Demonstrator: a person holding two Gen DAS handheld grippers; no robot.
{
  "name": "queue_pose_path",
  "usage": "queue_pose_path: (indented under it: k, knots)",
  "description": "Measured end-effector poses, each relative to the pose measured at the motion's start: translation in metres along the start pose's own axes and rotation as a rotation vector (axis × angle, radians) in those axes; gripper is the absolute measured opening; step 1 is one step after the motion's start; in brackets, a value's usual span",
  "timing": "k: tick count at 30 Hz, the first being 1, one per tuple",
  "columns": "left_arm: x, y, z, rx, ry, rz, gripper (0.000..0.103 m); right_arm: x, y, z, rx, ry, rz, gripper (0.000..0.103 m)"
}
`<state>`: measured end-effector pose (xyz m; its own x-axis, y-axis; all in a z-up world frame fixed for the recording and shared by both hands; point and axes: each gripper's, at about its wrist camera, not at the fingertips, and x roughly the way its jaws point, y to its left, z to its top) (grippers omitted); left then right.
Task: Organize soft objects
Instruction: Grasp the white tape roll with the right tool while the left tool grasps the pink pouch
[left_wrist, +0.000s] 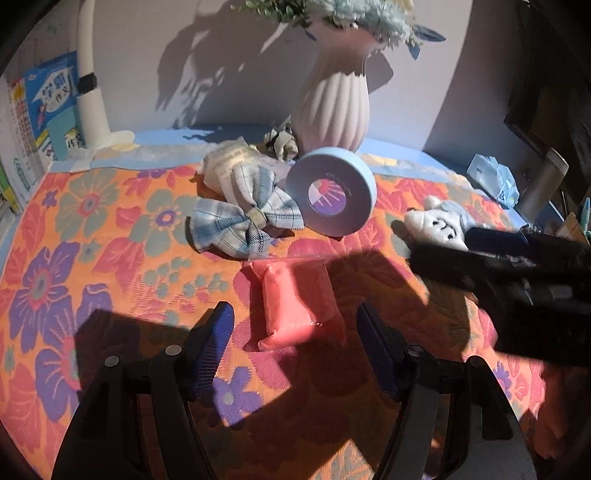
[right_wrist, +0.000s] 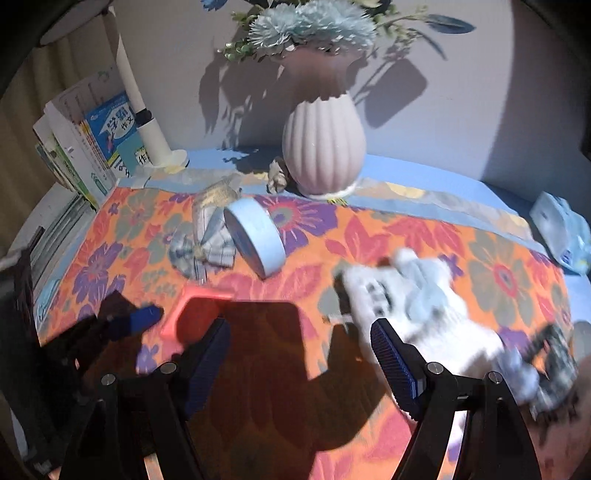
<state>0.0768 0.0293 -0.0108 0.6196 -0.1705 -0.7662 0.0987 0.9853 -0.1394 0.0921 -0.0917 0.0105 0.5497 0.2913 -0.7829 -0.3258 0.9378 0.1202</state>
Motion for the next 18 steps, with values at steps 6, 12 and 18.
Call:
queue_pose_path:
  k: [6,12,18]
  knots:
    - [0.005,-0.006,-0.002,0.026,0.025,0.037,0.067,0.038,0.014,0.020,-0.074,-0.069,0.056,0.076]
    - [0.005,-0.006,-0.002,0.027,0.023,0.045,0.057,0.060,0.024,0.026,-0.086,-0.089,0.069,0.055]
    - [0.002,-0.006,-0.002,0.029,0.001,0.031,0.037,0.056,0.025,0.021,-0.094,-0.113,0.055,0.025]
